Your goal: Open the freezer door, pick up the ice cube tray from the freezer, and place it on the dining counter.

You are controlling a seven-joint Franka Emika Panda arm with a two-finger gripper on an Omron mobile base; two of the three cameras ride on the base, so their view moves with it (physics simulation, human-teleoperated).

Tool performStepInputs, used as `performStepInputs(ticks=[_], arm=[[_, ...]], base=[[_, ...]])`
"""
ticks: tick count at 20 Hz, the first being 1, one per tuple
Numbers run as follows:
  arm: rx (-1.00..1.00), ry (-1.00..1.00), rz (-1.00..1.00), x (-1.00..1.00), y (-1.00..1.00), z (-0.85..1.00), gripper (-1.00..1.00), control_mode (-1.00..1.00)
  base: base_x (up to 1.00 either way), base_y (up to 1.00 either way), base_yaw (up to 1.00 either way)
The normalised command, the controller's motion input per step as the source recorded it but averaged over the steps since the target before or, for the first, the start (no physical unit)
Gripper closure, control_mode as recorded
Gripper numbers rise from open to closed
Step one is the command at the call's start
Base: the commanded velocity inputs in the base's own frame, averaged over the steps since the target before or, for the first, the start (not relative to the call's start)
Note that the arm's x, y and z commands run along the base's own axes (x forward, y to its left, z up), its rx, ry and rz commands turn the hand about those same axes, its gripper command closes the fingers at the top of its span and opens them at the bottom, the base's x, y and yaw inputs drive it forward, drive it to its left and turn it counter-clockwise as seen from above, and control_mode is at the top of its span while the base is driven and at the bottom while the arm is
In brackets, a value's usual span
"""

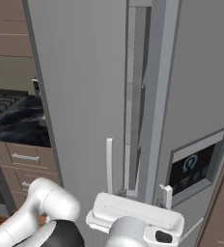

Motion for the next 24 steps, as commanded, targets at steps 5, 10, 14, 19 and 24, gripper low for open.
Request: performStepInputs(ticks=[5,10,14,19,24], arm=[[0.00,0.05,-0.07,-0.23,0.47,0.55,-1.00,-1.00],[-0.02,0.02,-0.08,-0.15,0.59,0.46,-1.00,-1.00],[-0.02,0.03,-0.10,-0.12,0.64,0.48,-1.00,-1.00],[-0.02,0.03,-0.11,-0.09,0.61,0.46,-1.00,-1.00],[-0.01,0.04,-0.13,0.00,0.57,0.45,-1.00,-1.00]], base=[[0.00,0.00,0.00],[0.00,0.00,0.00],[0.00,0.00,0.00],[0.00,0.00,0.00],[0.00,0.00,0.00]])
